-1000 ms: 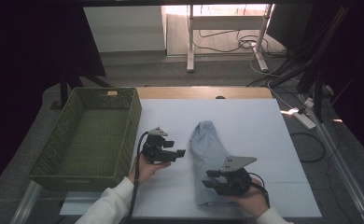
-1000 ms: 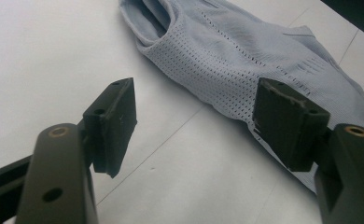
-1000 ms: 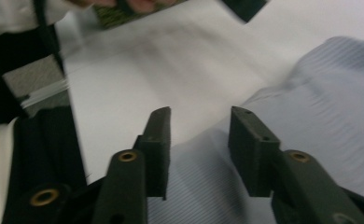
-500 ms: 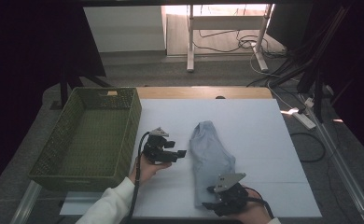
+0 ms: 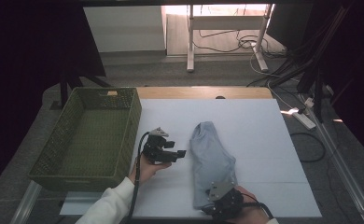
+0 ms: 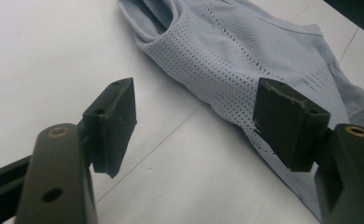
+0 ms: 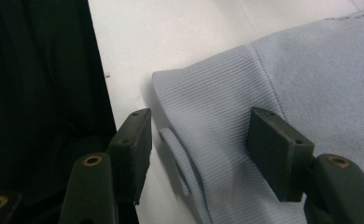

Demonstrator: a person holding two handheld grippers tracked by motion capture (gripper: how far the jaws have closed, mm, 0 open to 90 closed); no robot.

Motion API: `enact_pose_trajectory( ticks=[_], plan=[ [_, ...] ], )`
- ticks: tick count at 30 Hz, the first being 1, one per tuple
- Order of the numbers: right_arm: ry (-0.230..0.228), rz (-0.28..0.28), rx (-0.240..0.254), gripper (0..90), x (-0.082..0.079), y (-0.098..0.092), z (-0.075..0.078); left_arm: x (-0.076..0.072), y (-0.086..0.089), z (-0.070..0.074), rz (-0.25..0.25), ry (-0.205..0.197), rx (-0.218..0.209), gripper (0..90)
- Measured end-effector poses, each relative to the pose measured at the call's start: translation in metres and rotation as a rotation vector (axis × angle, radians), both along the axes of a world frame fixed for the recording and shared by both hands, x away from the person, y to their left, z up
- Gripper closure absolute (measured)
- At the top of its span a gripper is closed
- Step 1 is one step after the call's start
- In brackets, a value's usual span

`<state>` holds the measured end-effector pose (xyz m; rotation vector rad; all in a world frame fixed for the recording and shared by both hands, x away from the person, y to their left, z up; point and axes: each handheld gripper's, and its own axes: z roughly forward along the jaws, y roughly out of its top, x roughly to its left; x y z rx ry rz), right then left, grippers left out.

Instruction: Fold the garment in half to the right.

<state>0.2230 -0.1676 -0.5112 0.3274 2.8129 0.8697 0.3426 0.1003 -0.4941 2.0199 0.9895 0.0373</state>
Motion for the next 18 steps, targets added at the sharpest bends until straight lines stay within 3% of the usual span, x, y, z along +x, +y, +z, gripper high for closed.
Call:
enact_pose_trajectory(
  ticks=[6, 13, 18],
  plan=[
    [-0.087, 0.008, -0.069, 46.8, -0.0058, 0.0072, -0.0010, -0.0002, -0.0004, 0.0004, -0.001, -0.002, 0.001, 30.9],
    [-0.130, 0.002, -0.070, 65.9, -0.0031, 0.0058, -0.0005, -0.0001, -0.0001, 0.0009, 0.000, -0.005, 0.000, 30.9],
    [-0.110, -0.004, -0.019, 73.6, 0.0019, 0.0019, -0.0006, 0.0001, 0.0001, 0.0012, 0.004, -0.007, -0.002, 31.0]
  ],
)
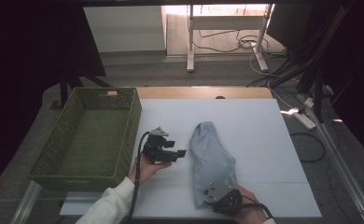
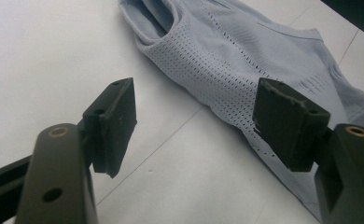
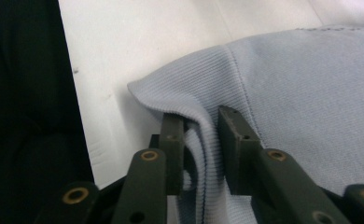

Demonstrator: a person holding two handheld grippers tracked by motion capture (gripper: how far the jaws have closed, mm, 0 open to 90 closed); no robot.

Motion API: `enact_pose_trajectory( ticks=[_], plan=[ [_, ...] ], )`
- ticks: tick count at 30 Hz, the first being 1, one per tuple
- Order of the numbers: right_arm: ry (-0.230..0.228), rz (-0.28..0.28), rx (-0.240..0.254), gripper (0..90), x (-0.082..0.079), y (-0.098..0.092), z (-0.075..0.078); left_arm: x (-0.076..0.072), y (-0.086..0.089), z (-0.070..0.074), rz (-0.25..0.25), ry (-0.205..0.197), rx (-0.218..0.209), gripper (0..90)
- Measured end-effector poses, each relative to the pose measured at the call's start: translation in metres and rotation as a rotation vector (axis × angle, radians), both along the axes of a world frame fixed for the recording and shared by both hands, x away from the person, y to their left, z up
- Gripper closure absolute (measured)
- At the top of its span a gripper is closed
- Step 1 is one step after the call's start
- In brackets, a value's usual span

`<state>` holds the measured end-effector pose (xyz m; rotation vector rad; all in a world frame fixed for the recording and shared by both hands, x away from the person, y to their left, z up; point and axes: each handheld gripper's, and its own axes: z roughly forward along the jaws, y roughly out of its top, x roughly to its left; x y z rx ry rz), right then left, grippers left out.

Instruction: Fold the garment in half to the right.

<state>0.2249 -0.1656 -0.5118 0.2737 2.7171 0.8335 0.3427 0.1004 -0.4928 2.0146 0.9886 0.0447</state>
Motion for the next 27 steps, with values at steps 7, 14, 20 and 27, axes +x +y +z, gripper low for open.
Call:
enact_pose_trajectory(
  ticks=[7, 14, 20, 27],
  plan=[
    [0.042, 0.008, 0.077, 76.2, 0.009, 0.004, -0.002, 0.001, 0.000, 0.000, 0.003, 0.000, -0.003, 31.0],
    [0.062, 0.048, 0.112, 76.6, 0.010, 0.018, -0.004, 0.002, 0.003, 0.000, 0.006, -0.001, -0.005, 31.0],
    [0.083, 0.053, 0.122, 76.6, 0.011, 0.018, -0.003, 0.003, 0.003, 0.000, 0.010, -0.001, -0.010, 31.0],
    [0.095, 0.048, 0.136, 76.3, 0.013, 0.010, -0.002, 0.007, -0.001, -0.001, 0.013, -0.005, -0.015, 31.0]
  ],
)
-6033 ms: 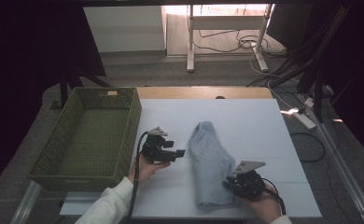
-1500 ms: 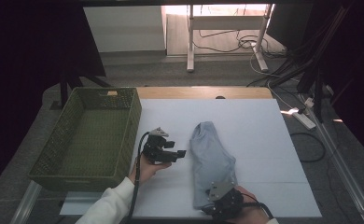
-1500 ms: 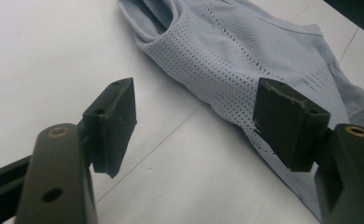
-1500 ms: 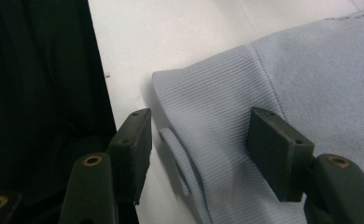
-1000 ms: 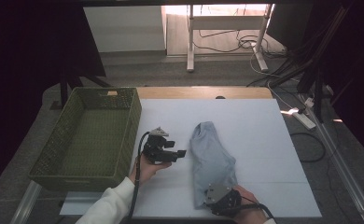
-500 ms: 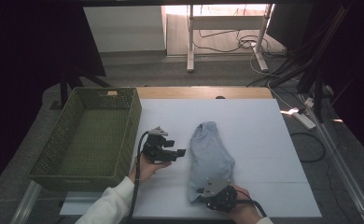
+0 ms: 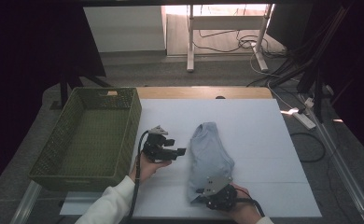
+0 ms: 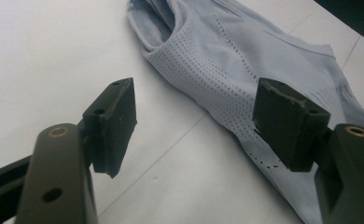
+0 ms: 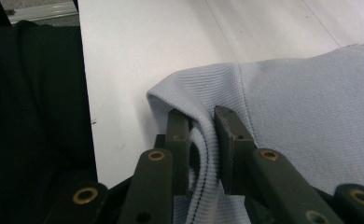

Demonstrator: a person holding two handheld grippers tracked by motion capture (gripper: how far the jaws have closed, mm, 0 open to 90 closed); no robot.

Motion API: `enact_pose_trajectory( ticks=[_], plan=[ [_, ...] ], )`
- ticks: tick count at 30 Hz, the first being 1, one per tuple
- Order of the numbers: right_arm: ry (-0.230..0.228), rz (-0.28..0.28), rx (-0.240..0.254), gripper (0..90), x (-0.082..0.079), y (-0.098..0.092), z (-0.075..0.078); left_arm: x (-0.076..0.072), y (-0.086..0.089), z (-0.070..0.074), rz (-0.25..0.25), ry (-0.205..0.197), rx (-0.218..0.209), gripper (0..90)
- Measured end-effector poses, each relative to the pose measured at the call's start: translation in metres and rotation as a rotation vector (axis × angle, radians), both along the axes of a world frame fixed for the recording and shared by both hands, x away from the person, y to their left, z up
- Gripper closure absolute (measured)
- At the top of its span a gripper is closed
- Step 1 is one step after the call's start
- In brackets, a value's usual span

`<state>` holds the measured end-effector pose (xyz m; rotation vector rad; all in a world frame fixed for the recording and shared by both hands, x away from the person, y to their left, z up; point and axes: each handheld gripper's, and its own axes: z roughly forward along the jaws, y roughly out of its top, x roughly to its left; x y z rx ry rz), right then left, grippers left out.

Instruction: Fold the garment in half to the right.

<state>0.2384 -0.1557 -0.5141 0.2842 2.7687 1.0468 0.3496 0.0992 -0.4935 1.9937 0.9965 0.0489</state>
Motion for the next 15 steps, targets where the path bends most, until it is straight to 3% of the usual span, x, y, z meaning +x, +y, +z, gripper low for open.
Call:
enact_pose_trajectory(
  ticks=[15],
  plan=[
    [-0.011, 0.002, 0.000, 75.8, -0.001, -0.004, 0.000, 0.016, -0.020, 0.008, -0.012, 0.001, -0.029, 30.0]
  ],
)
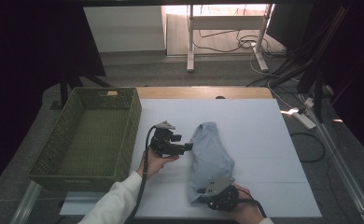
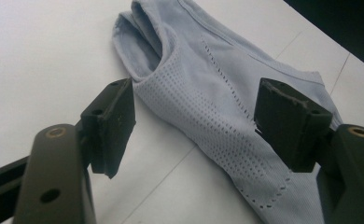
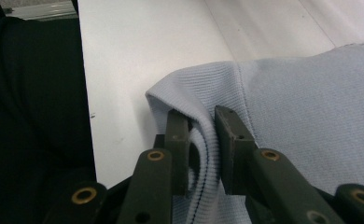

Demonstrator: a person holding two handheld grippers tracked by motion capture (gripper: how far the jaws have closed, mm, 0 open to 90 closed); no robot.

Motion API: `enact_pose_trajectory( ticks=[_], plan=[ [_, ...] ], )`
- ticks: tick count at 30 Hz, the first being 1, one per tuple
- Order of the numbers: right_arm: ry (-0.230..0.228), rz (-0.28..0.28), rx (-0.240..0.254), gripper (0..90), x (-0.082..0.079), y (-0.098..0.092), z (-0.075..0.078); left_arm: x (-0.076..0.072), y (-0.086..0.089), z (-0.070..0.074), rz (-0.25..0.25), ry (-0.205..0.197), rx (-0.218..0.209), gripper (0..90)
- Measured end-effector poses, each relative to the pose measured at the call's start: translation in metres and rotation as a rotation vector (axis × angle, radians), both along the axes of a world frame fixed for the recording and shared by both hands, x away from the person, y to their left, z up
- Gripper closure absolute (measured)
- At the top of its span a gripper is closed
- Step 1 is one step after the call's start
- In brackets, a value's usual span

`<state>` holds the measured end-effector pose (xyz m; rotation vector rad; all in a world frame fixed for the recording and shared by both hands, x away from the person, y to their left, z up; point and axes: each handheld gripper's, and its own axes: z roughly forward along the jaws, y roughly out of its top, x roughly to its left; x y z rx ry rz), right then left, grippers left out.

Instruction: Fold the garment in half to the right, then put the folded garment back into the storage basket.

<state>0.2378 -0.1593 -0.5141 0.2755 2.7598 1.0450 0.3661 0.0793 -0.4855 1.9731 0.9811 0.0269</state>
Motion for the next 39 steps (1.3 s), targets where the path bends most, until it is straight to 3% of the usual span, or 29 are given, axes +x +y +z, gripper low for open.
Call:
enact_pose_trajectory(
  ticks=[15, 31, 39],
  plan=[
    [0.010, 0.001, 0.002, 75.6, 0.001, 0.000, 0.000, 0.030, -0.018, -0.001, -0.016, 0.028, 0.009, 29.2],
    [-0.006, 0.005, -0.002, 75.5, 0.000, 0.000, 0.000, 0.066, -0.043, -0.010, -0.017, 0.044, 0.062, 27.3],
    [0.007, 0.008, -0.001, 75.5, 0.001, 0.000, 0.000, 0.080, -0.049, -0.027, -0.005, 0.084, 0.084, 26.3]
  ],
)
